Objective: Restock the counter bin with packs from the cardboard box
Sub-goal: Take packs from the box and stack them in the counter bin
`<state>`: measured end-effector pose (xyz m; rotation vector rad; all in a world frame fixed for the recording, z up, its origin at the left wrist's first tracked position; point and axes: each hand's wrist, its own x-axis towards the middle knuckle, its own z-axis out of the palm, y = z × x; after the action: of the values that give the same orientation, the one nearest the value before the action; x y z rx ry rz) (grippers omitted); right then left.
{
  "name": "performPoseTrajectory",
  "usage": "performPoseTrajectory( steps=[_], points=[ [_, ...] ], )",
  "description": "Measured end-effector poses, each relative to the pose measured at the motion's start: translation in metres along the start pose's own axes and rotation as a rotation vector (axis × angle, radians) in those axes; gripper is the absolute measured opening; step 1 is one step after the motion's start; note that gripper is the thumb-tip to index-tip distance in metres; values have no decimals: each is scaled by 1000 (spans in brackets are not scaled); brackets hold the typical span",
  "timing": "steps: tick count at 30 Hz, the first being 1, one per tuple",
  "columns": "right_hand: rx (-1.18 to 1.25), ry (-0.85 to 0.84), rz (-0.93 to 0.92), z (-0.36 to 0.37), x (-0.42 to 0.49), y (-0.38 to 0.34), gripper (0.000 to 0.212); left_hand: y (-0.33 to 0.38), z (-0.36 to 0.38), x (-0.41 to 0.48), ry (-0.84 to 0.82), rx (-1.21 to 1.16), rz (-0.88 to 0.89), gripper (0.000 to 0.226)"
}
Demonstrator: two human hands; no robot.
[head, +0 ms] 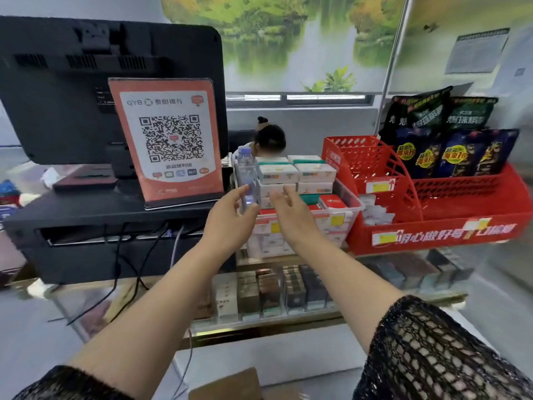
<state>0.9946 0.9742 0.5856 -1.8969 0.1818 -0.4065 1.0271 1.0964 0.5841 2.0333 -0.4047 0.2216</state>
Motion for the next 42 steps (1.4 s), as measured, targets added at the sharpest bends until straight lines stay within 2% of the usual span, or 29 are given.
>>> performPoseTrajectory(
  steps=[7, 9, 13, 17, 24, 30, 34, 37, 42],
  points=[
    [144, -41, 11, -11, -51, 25, 47, -13, 20, -54, 52, 42, -78, 47],
    [136, -73, 23, -11, -72, 50, 46, -30, 38, -80, 55, 74, -134, 48],
    [112, -114, 93, -1, -113, 117, 58, -84, 77, -137, 45, 107, -296, 47],
    [152, -206, 280, 25, -144, 201, 58, -161, 115, -190, 14, 62, -465, 42],
    [83, -252, 439, 103, -187, 355, 54, -322, 180, -249, -48, 41, -671, 35],
    [125, -365, 603, 168, -228, 478, 55, -455, 222, -296, -175, 76, -855, 35],
    [110, -385, 707, 203, -236, 540, 55, -536, 247, -321, -200, 56, -1038, 32],
    [115, -390, 781, 230, -231, 577, 52, -591, 264, -334, -235, 31, -1146, 14],
    [104, -391, 864, 273, -229, 630, 54, -665, 291, -351, -412, 67, -1235, 27]
  ],
)
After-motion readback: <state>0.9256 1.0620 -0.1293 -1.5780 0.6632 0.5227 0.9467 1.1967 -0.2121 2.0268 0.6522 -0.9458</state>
